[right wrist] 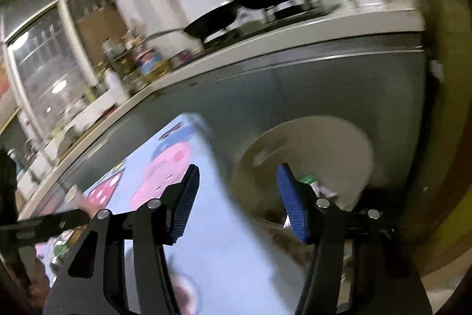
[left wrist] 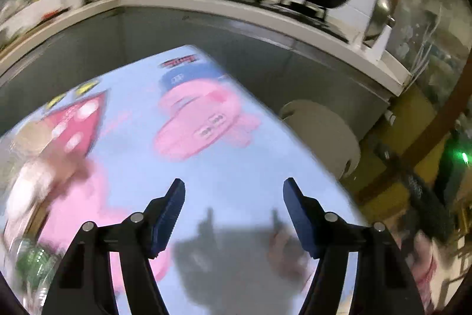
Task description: Collect trash
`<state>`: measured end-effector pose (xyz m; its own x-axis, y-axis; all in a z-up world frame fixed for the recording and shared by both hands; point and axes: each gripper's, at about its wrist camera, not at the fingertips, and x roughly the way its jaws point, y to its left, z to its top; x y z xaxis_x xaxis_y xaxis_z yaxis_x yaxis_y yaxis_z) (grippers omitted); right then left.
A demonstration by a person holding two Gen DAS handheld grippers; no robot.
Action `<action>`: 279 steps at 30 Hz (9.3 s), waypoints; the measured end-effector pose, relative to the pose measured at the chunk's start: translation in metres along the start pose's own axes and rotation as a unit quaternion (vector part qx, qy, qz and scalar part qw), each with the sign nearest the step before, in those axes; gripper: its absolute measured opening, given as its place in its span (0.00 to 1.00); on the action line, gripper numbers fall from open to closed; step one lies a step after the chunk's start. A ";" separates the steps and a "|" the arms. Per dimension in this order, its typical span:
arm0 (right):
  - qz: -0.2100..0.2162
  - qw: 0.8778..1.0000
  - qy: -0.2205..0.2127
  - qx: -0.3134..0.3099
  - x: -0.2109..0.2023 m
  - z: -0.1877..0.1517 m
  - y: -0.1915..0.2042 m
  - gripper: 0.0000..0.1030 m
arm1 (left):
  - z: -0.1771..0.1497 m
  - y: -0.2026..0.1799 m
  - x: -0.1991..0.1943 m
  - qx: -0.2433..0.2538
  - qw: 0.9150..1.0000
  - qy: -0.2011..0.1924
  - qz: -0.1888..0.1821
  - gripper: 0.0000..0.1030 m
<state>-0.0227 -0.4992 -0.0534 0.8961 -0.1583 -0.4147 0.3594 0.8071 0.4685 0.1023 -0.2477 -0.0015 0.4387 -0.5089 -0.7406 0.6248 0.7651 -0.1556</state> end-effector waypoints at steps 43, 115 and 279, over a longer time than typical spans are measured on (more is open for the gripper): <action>0.333 0.876 0.348 0.010 0.125 -0.137 0.261 0.10 | -0.189 0.249 -0.100 -0.393 0.917 -0.034 -0.058 0.14; 0.028 0.990 0.037 0.134 0.015 0.028 -0.134 0.03 | 0.105 -0.127 0.111 0.052 0.983 0.038 -0.174 0.15; 0.228 0.930 0.132 0.255 0.048 -0.032 -0.084 0.11 | 0.064 -0.035 0.073 0.010 0.985 0.076 -0.152 0.10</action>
<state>-0.0184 -0.5569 -0.1375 0.9144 0.3340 -0.2287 0.0955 0.3710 0.9237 0.1541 -0.3366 -0.0082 0.1291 -0.6473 -0.7512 0.7259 0.5778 -0.3732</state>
